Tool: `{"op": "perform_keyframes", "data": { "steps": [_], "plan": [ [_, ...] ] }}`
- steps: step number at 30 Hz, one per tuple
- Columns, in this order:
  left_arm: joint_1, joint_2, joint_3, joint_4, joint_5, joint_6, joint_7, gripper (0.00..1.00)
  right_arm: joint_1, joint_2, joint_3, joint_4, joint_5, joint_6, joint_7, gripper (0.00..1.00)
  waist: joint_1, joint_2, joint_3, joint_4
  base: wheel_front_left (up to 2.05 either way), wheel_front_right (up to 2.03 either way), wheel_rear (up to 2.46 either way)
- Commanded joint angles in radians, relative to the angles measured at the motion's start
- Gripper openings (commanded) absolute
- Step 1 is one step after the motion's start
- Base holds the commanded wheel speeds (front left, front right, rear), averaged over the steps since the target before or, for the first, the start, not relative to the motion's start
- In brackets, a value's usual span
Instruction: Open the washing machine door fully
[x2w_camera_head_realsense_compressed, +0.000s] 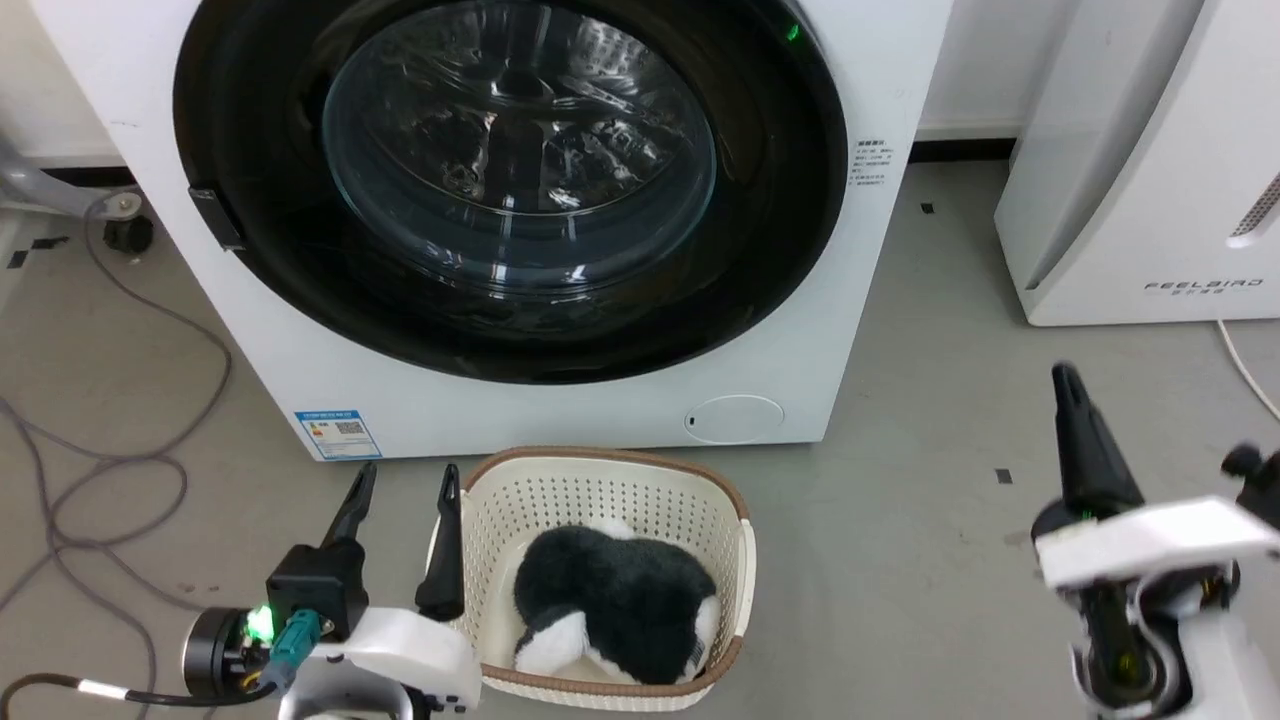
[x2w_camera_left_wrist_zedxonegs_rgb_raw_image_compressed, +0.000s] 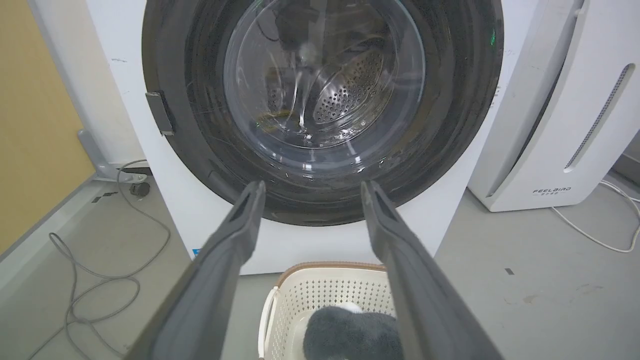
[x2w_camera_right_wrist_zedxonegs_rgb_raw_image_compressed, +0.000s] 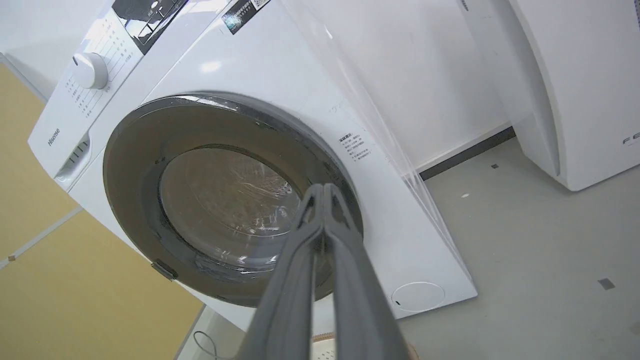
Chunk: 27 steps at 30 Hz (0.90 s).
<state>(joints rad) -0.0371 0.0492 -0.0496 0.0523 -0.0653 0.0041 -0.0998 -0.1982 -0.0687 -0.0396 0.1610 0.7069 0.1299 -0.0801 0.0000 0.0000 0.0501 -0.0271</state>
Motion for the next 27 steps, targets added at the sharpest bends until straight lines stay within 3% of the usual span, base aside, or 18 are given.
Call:
{"op": "perform_keyframes", "data": {
  "steps": [1, 16, 27],
  "plan": [
    [-0.022, 0.001, 0.001, -0.003, -0.010, -0.005, -0.012, 1.00, -0.048, -0.013, 0.000, 0.024, 0.044, 0.000, 0.000, 0.00, 0.0000, 0.0000, 0.007, -0.001, 0.00, 0.00, 0.00],
    [-0.069, 0.001, -0.007, -0.019, -0.024, -0.016, -0.043, 1.00, -0.416, -0.085, 0.041, 0.275, 0.298, 0.001, 0.054, 0.00, 0.0000, 0.0000, 0.084, 0.007, 0.00, 0.00, 0.00],
    [-0.115, 0.001, -0.009, -0.044, -0.034, -0.022, -0.066, 1.00, -0.739, -0.127, 0.148, 0.482, 0.410, 0.001, 0.138, 0.00, 0.0000, 0.0000, 0.172, 0.017, 0.00, 0.00, 0.00]
  ]
}}
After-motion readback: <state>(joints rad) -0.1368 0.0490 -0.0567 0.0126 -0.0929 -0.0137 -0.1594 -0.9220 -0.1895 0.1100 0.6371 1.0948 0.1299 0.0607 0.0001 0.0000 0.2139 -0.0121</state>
